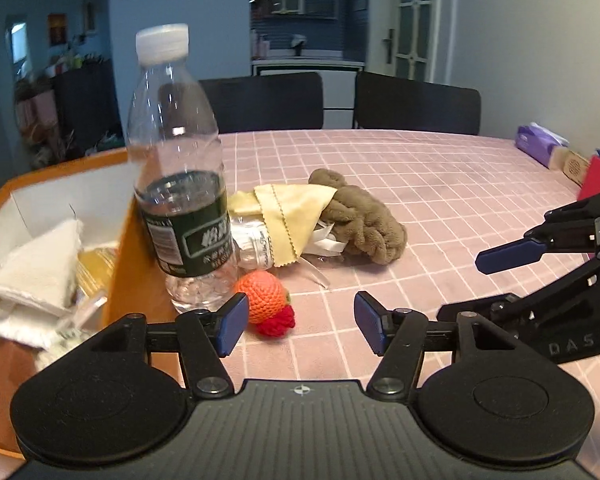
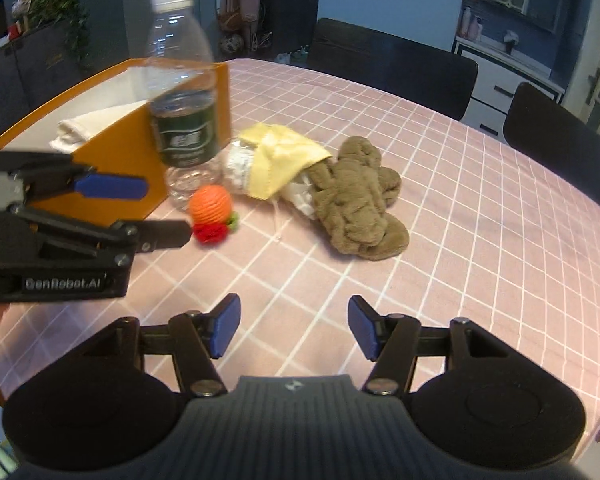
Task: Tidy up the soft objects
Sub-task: 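Move both open tools back from the box to the remaining items, then grasp the orange crocheted ball with the left tool while the right tool grasps the brown teddy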
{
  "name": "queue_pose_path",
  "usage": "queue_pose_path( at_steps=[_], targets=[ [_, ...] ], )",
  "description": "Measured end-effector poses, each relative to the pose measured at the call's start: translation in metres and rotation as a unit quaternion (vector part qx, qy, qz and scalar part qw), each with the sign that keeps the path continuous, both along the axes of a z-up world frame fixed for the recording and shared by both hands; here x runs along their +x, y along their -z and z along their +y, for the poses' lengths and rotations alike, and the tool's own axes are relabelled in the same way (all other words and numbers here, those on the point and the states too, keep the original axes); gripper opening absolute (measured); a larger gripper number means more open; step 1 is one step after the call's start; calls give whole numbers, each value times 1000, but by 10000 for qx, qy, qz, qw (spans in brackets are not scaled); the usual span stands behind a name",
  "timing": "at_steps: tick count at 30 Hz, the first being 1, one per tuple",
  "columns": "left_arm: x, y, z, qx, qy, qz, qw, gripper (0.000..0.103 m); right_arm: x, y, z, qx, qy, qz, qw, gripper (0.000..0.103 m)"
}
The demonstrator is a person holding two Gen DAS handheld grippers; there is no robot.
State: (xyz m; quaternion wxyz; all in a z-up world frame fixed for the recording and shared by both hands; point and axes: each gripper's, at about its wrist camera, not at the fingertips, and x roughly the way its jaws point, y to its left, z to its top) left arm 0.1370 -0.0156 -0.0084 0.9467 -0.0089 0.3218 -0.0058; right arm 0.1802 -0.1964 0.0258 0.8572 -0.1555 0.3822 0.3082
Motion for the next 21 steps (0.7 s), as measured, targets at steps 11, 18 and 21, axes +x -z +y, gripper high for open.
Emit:
queue_pose_path(
  at_steps=[11,18,21],
  targets=[
    [30,29,3,12,-1005,61,9949,74,68,19,9,149,-9,66,9999,71],
    [40,43,11,-147,-1147,43,9933,74,102,30,25,110,-46,-10,9999,71],
    [43,47,12,-197,-1099,105,9937,72,109,35,34,45,-117,-98,9999,70]
  ],
)
